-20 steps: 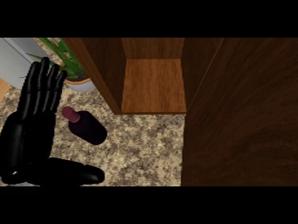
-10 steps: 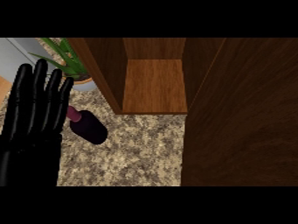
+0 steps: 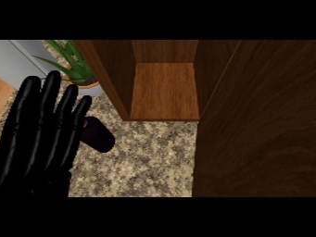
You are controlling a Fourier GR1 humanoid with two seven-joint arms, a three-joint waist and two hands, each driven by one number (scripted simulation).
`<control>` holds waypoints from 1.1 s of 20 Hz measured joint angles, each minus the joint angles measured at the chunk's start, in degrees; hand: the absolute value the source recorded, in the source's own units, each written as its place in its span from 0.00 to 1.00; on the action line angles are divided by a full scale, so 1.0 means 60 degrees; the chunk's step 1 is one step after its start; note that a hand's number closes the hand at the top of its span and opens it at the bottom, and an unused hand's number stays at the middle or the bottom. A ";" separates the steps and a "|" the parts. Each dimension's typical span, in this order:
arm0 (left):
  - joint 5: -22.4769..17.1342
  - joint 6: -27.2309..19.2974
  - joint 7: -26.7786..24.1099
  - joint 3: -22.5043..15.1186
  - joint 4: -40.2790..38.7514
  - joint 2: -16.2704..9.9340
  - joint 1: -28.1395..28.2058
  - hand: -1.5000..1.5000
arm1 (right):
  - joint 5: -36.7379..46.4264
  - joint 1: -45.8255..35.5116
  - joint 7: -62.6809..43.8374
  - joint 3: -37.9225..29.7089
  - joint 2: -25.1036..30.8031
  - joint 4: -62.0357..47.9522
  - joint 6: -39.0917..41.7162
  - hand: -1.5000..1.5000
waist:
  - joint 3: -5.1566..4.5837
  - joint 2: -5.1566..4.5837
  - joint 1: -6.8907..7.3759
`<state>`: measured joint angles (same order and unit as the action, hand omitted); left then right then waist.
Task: Pick up the wine, place it into the cabinet and close the cabinet
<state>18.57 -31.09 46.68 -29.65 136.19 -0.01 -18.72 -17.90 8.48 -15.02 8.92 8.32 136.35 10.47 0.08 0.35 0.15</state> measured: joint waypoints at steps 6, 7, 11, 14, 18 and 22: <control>0.0457 -0.0095 0.1127 -0.0103 -0.0061 -0.0006 -0.0865 0.00 | 0.0030 -0.0264 -0.0357 0.0145 -0.0096 0.0031 -0.0280 0.00 | 0.0001 0.0029 0.0052; 0.0582 -0.0143 0.1228 -0.0149 -0.0130 -0.0007 -0.1076 0.00 | 0.0053 -0.0359 -0.0441 0.0267 -0.0137 0.0030 -0.0367 0.00 | 0.0001 0.0029 0.0052; 0.0913 -0.0067 0.1652 -0.0099 -0.0147 -0.0064 -0.1404 0.00 | 0.0104 -0.0442 -0.0563 0.0367 -0.0141 0.0088 -0.0528 0.00 | 0.0000 0.0055 0.0081; 0.1080 0.0056 0.1942 0.0147 -0.0160 -0.0147 -0.1717 0.00 | 0.0133 -0.0529 -0.0627 0.0373 -0.0134 0.0099 -0.0602 0.00 | -0.0001 0.0061 0.0096; 0.1247 0.0232 0.2122 0.0186 -0.0160 -0.0320 -0.1719 0.00 | 0.0180 -0.0788 -0.0835 0.0329 -0.0028 0.0144 -0.0709 0.00 | -0.0005 0.0066 0.0111; 0.1349 0.0544 0.2467 0.0530 -0.0154 -0.0414 -0.2191 0.00 | 0.0274 -0.0869 -0.0809 0.0453 -0.0105 0.0104 -0.0848 0.00 | -0.0004 0.0055 0.0104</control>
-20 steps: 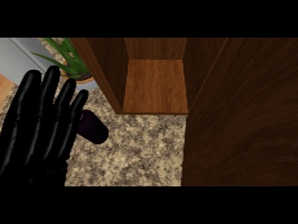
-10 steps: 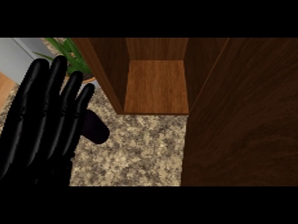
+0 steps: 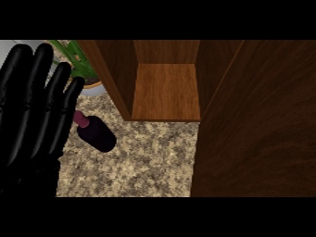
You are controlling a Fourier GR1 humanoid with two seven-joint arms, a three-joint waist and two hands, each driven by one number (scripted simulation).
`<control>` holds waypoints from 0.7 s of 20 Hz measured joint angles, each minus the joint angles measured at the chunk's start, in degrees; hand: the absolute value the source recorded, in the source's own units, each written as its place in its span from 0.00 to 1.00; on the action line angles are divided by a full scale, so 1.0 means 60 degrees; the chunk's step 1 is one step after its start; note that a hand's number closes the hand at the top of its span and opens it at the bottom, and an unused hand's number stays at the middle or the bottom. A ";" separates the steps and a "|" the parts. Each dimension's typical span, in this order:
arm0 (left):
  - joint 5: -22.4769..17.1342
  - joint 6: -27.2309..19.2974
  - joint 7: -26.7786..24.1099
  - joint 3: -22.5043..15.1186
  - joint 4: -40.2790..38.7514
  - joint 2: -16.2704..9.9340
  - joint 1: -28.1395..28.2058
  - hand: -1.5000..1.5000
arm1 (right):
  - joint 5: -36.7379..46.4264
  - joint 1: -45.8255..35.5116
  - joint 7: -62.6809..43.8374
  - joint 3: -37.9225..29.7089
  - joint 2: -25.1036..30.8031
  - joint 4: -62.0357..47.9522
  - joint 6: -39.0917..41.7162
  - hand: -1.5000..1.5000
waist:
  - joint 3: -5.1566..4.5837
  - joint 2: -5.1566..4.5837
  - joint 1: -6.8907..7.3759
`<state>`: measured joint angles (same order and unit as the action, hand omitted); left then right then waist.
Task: Pick up the wine, place it into the cabinet and close the cabinet
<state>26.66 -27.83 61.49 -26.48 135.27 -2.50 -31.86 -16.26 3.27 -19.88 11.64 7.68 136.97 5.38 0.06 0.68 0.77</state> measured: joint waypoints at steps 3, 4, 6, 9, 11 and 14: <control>0.0045 0.0154 0.0121 0.0212 -0.0004 -0.0052 -0.0186 0.00 | 0.0070 -0.0204 -0.0167 0.0044 -0.0019 0.0022 -0.0221 0.00 | -0.0004 -0.0014 -0.0022; 0.0054 0.0183 0.0132 0.0275 -0.0008 -0.0046 -0.0234 0.00 | 0.0089 -0.0285 -0.0232 0.0025 -0.0012 0.0029 -0.0285 0.00 | -0.0004 -0.0019 -0.0031; 0.0075 0.0291 0.0238 0.0492 -0.0032 0.0016 -0.0545 0.00 | 0.0179 -0.0512 -0.0391 0.0068 -0.0062 -0.0005 -0.0466 0.00 | -0.0004 -0.0029 -0.0039; 0.0141 0.0379 0.0319 0.0475 -0.0053 0.0110 -0.0637 0.00 | 0.0226 -0.0690 -0.0494 -0.0159 0.0010 -0.0029 -0.0500 0.00 | -0.0004 -0.0037 -0.0044; 0.0159 0.0513 0.0382 0.0671 -0.0053 0.0000 -0.0665 0.00 | 0.0304 -0.0786 -0.0698 -0.0004 -0.0034 0.0039 -0.0676 0.00 | -0.0006 -0.0037 -0.0050; 0.0130 0.0668 0.0320 0.1104 -0.0082 -0.0097 -0.0643 0.00 | 0.0383 -0.0945 -0.0922 -0.0054 -0.0010 0.0072 -0.0804 0.00 | -0.0008 -0.0056 -0.0081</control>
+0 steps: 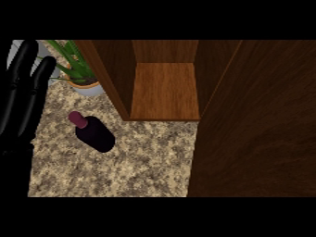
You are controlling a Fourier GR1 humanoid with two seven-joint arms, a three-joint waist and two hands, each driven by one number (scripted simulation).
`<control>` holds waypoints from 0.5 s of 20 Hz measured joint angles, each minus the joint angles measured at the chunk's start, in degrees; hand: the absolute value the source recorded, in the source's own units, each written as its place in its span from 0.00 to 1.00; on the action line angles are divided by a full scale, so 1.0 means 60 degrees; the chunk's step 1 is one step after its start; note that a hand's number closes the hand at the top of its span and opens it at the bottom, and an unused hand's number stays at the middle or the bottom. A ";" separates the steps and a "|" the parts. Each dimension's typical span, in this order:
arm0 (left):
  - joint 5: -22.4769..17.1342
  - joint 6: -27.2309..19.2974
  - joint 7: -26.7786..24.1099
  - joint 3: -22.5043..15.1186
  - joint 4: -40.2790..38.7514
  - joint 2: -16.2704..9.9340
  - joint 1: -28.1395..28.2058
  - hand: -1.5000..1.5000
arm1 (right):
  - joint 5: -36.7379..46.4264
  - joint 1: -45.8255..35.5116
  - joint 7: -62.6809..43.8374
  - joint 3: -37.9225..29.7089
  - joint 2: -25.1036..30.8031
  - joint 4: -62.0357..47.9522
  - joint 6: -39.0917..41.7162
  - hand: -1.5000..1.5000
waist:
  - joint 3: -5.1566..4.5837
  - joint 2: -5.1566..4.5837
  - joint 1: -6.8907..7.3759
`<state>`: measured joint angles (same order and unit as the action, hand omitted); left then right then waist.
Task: Pick up the wine, place it into the cabinet and close the cabinet
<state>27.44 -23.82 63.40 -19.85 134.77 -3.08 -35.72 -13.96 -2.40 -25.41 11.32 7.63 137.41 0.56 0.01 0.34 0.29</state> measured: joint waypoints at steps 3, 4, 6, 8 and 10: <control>-0.0034 0.0157 -0.0043 0.0145 0.0004 -0.0073 0.0246 0.00 | 0.0029 -0.0005 -0.0117 -0.0242 0.0105 0.0025 0.0014 0.00 | -0.0002 -0.0007 -0.0015; -0.0045 0.0173 -0.0124 0.0146 0.0003 -0.0076 0.0400 0.00 | 0.0026 -0.0073 -0.0167 -0.0366 0.0128 0.0019 0.0024 0.00 | -0.0001 -0.0012 -0.0019; -0.0067 0.0232 -0.0215 0.0202 -0.0013 -0.0055 0.0521 0.00 | 0.0044 -0.0137 -0.0269 -0.0500 0.0175 0.0037 0.0008 0.00 | -0.0001 -0.0014 -0.0030; -0.0125 0.0288 -0.0385 0.0286 -0.0027 -0.0095 0.0830 0.00 | 0.0066 -0.0027 -0.0121 -0.0623 0.0184 0.0035 0.0081 0.00 | -0.0002 -0.0023 -0.0044; -0.0139 0.0259 -0.0601 0.0040 -0.0038 -0.0022 0.1252 0.00 | 0.0094 0.0284 0.0057 -0.0616 0.0190 0.0083 0.0176 0.00 | -0.0002 -0.0021 -0.0065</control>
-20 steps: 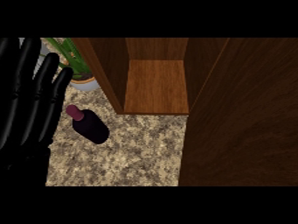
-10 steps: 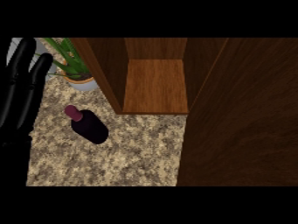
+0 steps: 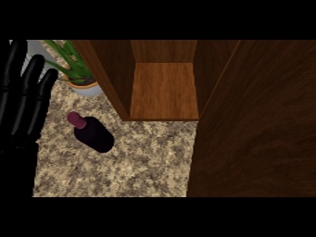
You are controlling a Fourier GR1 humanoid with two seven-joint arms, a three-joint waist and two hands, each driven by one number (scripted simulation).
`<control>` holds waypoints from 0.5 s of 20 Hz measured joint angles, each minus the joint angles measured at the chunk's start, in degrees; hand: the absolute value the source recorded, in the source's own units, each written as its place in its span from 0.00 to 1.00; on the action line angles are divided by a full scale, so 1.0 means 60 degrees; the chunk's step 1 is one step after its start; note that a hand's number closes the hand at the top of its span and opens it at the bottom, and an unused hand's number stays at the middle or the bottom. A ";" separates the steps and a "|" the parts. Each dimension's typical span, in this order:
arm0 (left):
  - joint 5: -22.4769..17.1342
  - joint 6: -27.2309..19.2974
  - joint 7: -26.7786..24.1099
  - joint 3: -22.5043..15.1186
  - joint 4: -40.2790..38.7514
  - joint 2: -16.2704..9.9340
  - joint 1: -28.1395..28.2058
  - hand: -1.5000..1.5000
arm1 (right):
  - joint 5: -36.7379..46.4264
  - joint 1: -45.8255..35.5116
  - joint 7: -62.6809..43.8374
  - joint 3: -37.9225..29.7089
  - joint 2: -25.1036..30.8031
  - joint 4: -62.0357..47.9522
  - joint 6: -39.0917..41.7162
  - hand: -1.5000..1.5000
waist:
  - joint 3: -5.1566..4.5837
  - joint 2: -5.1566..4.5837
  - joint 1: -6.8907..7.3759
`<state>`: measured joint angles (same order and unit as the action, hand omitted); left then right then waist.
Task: Pick up the wine, place it into the cabinet and close the cabinet
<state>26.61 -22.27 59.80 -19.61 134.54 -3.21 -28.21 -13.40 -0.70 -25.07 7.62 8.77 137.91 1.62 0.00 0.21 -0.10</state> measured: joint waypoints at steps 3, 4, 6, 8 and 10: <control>-0.0555 0.0031 -0.0680 0.0237 -0.0152 -0.0021 0.0574 0.00 | 0.0030 0.0142 0.0209 -0.0175 0.0013 0.0016 0.0111 0.00 | -0.0001 -0.0017 -0.0029; -0.0604 0.0033 -0.0793 0.0195 -0.0095 0.0022 0.0787 0.00 | 0.0033 0.0117 0.0224 -0.0295 0.0041 0.0017 0.0147 0.00 | -0.0002 -0.0018 -0.0026; -0.0945 -0.0001 -0.1402 0.0283 -0.0442 0.0129 0.1078 0.00 | 0.0040 0.0133 0.0287 -0.0485 0.0052 -0.0020 0.0217 0.00 | -0.0002 -0.0027 -0.0036; -0.1151 -0.0025 -0.1973 0.0346 -0.0789 0.0187 0.1425 0.00 | 0.0008 0.0379 0.0496 -0.0755 0.0127 -0.0027 0.0510 0.00 | -0.0001 -0.0031 -0.0050; -0.1310 -0.0038 -0.2553 0.0408 -0.1084 0.0207 0.1817 0.00 | -0.0010 0.0558 0.0637 -0.0875 0.0097 -0.0015 0.0647 0.00 | -0.0001 -0.0031 -0.0056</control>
<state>18.75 -22.50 44.48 -17.17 128.04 -1.97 -17.30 -13.46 2.65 -21.24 2.37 9.35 137.82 5.50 -0.01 0.02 -0.44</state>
